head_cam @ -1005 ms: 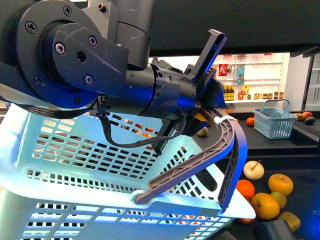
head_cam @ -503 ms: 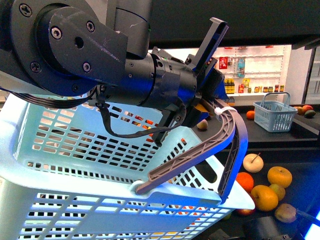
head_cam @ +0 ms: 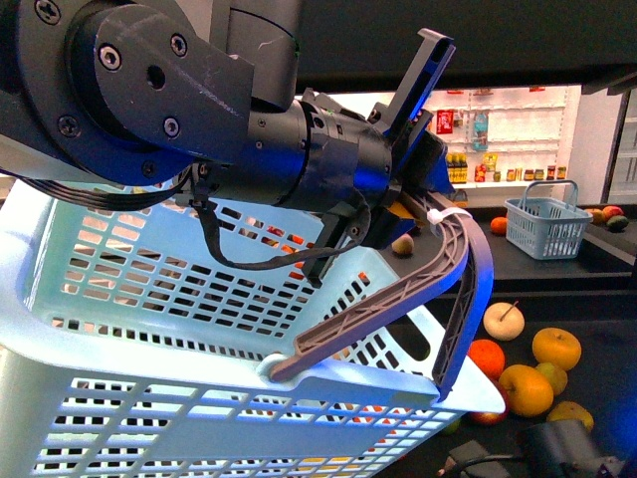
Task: Pick lemon from shelf
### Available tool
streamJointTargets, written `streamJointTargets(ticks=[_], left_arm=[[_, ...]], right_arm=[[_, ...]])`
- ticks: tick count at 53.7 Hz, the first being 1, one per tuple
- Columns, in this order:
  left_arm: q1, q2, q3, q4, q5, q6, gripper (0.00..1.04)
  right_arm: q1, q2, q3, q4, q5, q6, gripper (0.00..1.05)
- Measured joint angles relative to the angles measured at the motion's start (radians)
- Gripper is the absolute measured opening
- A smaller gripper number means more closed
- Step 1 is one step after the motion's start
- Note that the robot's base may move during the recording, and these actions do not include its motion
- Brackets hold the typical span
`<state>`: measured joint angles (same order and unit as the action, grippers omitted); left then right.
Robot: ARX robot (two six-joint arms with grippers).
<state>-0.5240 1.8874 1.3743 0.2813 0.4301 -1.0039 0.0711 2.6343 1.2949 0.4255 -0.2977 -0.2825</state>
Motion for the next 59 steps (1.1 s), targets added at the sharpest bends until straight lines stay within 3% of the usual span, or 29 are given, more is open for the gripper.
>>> streamJointTargets(ticks=[20,32,43,59], left_arm=[[0.000,0.000,0.000,0.000,0.000,0.000,0.07],[0.000,0.000,0.000,0.000,0.000,0.000,0.07],[0.000,0.000,0.000,0.000,0.001,-0.003,0.07],[0.000,0.000,0.000,0.000,0.000,-0.003,0.07]], right_arm=[[-0.188,-0.234,-0.132,0.012,0.009,0.015,0.62],[-0.278,-0.495,-0.164,0.000,-0.034,0.146,0.62],[-0.243,-0.688,-0.190,-0.002,-0.069,0.275,0.62],[-0.069,-0.798,-0.204,-0.002,-0.056,0.467,0.62]])
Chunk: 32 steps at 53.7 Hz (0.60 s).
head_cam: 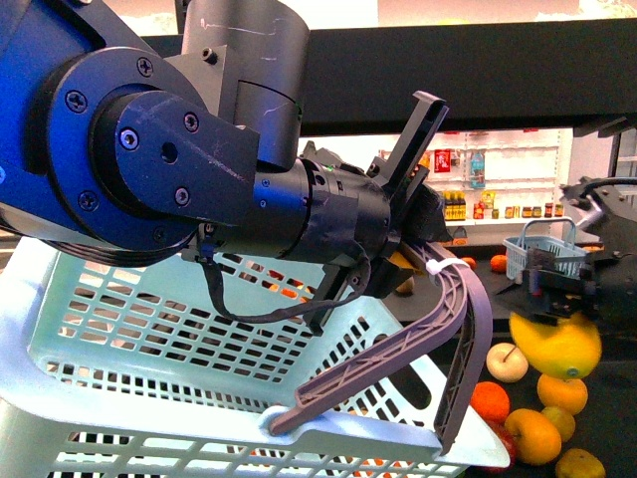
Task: Pick lemon from shelf
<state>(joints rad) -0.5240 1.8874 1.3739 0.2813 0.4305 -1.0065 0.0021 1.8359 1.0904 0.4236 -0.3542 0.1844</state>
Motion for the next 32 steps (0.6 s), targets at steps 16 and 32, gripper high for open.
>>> streamJointTargets(ticks=[16,32], left_arm=[[0.000,0.000,0.000,0.000,0.000,0.000,0.07],[0.000,0.000,0.000,0.000,-0.002,0.000,0.07]], right_arm=[[0.130,0.003,-0.004,0.019,0.053,0.092,0.62],[0.190,0.084,-0.004,0.062,0.107,0.132,0.62]])
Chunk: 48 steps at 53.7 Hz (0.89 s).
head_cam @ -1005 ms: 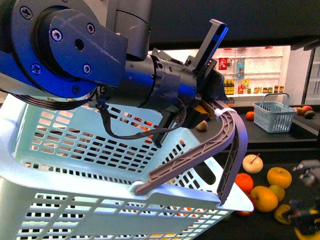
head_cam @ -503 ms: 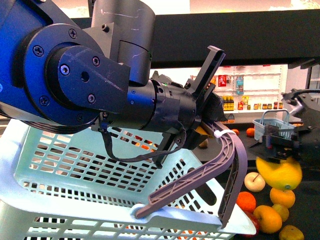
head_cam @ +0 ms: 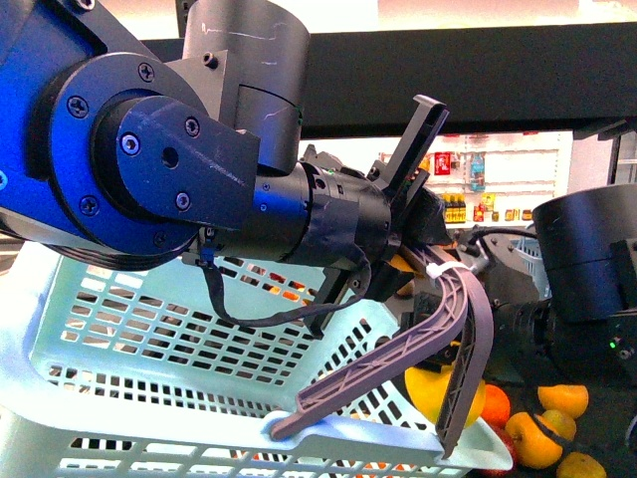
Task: Pick lemon from shelf
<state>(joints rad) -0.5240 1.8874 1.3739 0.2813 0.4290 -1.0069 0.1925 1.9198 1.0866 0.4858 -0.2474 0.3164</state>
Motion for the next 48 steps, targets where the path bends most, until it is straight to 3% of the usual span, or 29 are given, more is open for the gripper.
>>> streamJointTargets(ticks=[12,24,38,48], left_arm=[[0.000,0.000,0.000,0.000,0.002,0.000,0.07],[0.000,0.000,0.000,0.000,0.001,-0.003,0.07],[0.000,0.000,0.000,0.000,-0.002,-0.002,0.07],[0.000,0.000,0.000,0.000,0.003,-0.004,0.07]], right_arm=[[0.034,0.040,0.002,0.012,0.022,0.011,0.63],[0.012,0.043,0.002,0.068,0.079,0.013,0.99],[-0.124,-0.053,-0.029,0.128,0.114,-0.005,0.97],[-0.232,-0.273,-0.181,0.145,0.109,-0.127,0.97]])
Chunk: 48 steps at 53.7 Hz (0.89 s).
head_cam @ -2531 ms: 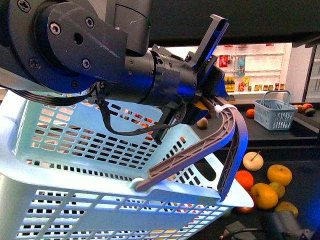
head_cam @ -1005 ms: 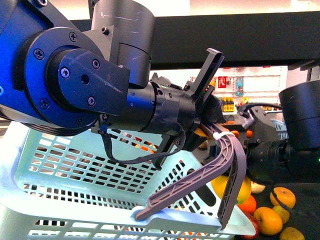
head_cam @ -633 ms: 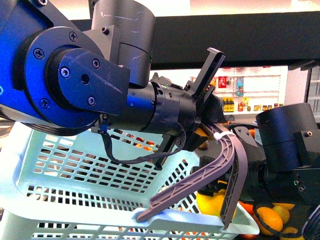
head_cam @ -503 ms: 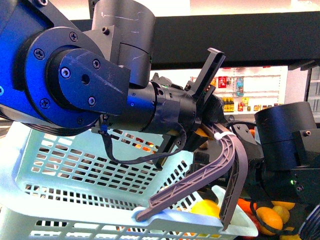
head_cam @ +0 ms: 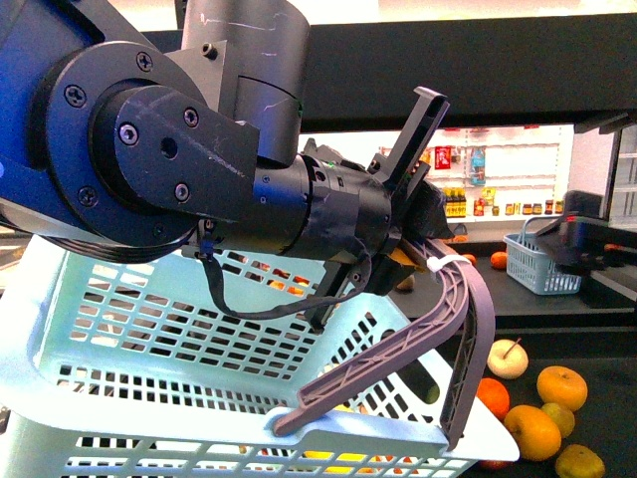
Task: Pick lemon from shelf
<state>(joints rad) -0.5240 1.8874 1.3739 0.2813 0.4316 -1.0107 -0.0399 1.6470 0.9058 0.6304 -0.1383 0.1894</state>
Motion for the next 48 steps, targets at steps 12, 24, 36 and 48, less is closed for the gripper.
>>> streamJointTargets(ticks=[12,24,36,48], left_arm=[[0.000,0.000,0.000,0.000,-0.002,0.000,0.07],[0.000,0.000,0.000,0.000,-0.002,0.000,0.07],[0.000,0.000,0.000,0.000,0.002,-0.002,0.07],[0.000,0.000,0.000,0.000,0.000,-0.003,0.07]], right_arm=[[-0.071,-0.383,-0.313,-0.038,-0.004,-0.144,0.97],[-0.171,-0.918,-0.568,-0.359,-0.077,-0.194,0.97],[-0.141,-1.410,-0.638,-0.684,-0.032,-0.205,0.88],[0.033,-1.511,-0.750,-0.669,0.132,-0.201,0.50]])
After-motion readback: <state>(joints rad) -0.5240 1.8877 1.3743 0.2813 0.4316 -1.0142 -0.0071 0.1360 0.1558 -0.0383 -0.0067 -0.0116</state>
